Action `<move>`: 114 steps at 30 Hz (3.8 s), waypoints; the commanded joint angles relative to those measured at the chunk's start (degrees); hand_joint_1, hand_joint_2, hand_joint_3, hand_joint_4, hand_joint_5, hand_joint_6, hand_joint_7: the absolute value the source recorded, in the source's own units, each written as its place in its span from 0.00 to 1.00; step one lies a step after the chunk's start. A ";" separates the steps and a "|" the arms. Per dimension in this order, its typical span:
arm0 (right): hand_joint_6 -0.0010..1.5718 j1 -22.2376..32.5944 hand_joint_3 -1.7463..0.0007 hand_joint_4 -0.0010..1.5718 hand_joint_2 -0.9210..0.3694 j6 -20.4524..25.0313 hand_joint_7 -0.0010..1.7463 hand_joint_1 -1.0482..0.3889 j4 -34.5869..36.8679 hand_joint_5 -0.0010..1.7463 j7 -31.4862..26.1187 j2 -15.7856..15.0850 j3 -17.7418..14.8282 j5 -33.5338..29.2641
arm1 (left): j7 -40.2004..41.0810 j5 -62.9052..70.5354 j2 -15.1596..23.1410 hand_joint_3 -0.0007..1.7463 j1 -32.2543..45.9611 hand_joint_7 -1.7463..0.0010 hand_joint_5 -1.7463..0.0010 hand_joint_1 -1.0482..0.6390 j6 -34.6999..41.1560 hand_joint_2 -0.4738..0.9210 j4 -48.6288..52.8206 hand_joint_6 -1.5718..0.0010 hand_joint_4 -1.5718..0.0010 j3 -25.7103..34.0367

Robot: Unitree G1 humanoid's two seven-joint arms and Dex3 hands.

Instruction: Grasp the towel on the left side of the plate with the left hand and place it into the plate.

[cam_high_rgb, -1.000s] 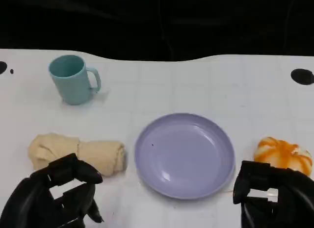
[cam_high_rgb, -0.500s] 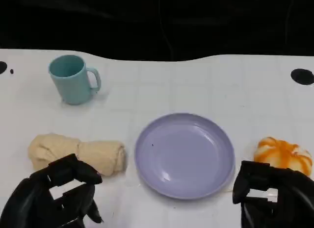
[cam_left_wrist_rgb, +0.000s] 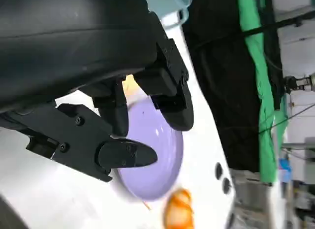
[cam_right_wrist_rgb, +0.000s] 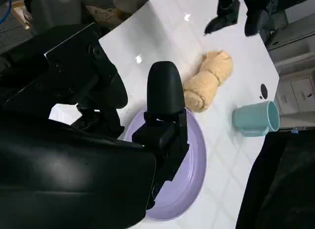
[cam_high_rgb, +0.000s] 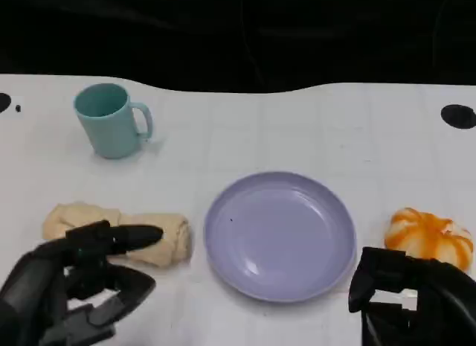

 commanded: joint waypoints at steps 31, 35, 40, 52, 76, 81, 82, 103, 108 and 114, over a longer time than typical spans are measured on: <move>0.42 -1.06 0.17 0.52 0.32 3.01 0.94 0.79 -1.68 1.00 -1.99 1.11 -0.20 1.01 | -6.44 53.87 13.47 0.00 -37.03 0.99 0.92 0.30 -4.65 0.98 40.81 0.81 0.76 -26.18; 0.42 -0.85 0.17 0.52 0.33 2.61 0.94 0.78 -1.31 1.00 -1.69 1.40 -0.09 1.18 | -5.11 53.29 11.51 0.01 -40.44 1.00 0.94 0.31 -5.77 0.99 50.74 0.81 0.76 -27.87; 0.43 0.71 0.17 0.52 0.33 1.81 0.94 0.78 -1.91 1.00 -2.02 1.73 -0.11 0.78 | -3.42 52.68 9.88 0.03 -42.53 0.99 0.94 0.35 -7.98 1.00 59.40 0.78 0.72 -29.93; 0.43 2.32 0.18 0.52 0.32 1.59 0.93 0.77 -3.07 1.00 -1.15 1.04 -1.75 1.74 | 16.68 49.99 8.72 0.11 -38.48 0.18 0.03 0.48 -17.26 1.00 63.48 0.56 0.51 -28.25; 0.43 1.75 0.17 0.52 0.33 0.60 0.93 0.77 -1.40 1.00 1.02 -0.20 -2.43 1.07 | 12.77 47.40 4.16 0.61 -35.32 0.00 0.00 0.48 -10.84 0.71 32.73 0.59 0.43 -22.78; 0.43 2.11 0.17 0.51 0.33 0.45 0.93 0.77 -1.62 1.00 1.12 -0.21 -2.46 1.26 | 7.53 46.65 -0.65 0.63 -39.36 0.00 0.00 0.46 -7.40 0.68 32.39 0.57 0.42 -25.39; 0.43 2.16 0.17 0.51 0.33 0.49 0.93 0.77 -1.72 1.00 1.11 -0.23 -2.49 1.29 | 6.84 47.15 -1.67 0.63 -40.26 0.00 0.00 0.46 -6.82 0.68 32.80 0.57 0.42 -26.40; 0.44 1.75 0.17 0.51 0.32 1.94 0.93 0.78 -2.90 1.00 -0.05 0.31 -2.39 2.12 | -2.17 49.91 -9.51 0.21 -46.36 0.72 0.13 0.48 -0.96 0.93 40.12 0.52 0.65 -36.65; 0.44 1.75 0.18 0.51 0.32 1.56 0.93 0.77 -2.67 1.00 0.26 -0.09 -2.47 2.03 | -7.69 51.07 -7.09 0.08 -46.55 0.99 0.74 0.27 0.30 1.00 37.50 0.78 0.82 -37.60; 0.44 1.43 0.18 0.51 0.32 1.80 0.93 0.78 -2.58 1.00 0.24 -0.17 -2.49 2.06 | -10.22 51.67 -5.01 0.07 -46.56 1.00 0.79 0.15 -0.24 1.00 34.97 0.88 0.88 -37.84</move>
